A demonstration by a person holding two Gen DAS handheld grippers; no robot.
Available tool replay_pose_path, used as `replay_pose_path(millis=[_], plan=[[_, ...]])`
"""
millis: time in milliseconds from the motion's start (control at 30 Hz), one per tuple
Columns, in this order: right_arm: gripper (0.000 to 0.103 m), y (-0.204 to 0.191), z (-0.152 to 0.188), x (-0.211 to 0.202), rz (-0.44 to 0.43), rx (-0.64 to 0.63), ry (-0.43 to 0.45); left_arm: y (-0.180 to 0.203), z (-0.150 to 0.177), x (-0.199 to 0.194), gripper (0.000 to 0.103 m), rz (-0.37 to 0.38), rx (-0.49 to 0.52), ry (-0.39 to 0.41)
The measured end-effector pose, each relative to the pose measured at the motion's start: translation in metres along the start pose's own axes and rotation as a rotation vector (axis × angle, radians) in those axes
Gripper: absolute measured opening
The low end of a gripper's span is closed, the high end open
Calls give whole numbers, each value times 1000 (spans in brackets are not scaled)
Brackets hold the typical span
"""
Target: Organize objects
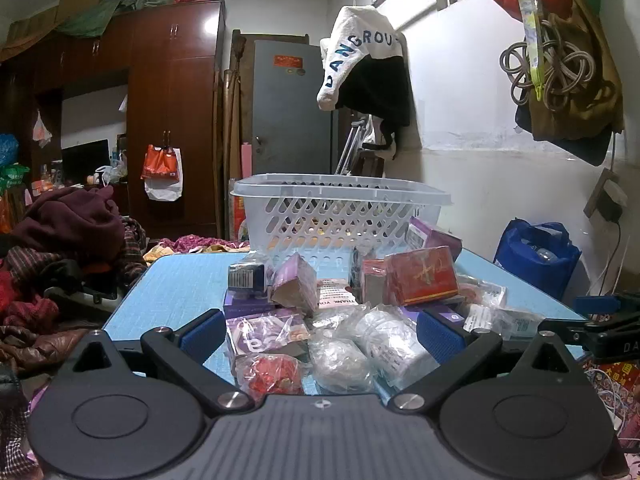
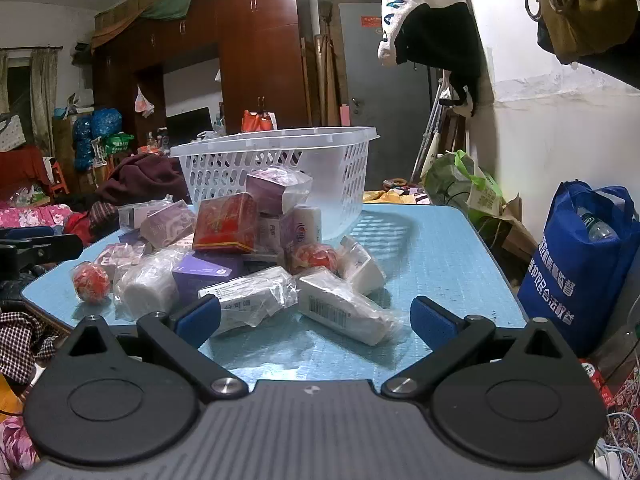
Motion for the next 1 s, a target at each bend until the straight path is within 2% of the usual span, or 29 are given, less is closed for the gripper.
replay_pose_path(millis=[1000], plan=[[103, 1, 1, 1, -19, 15, -6, 3, 3, 1, 103, 16, 12, -3]])
Point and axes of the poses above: each gripper's, at about its wrist camera, not at the fingertips, and x roughly the way its jaws point, y to its right, z to its underside, the point moved 9 cm from there along x, roughly the way its jaws point, and after that the axes turned 15 degrees about -y, right-handed, at the moved point
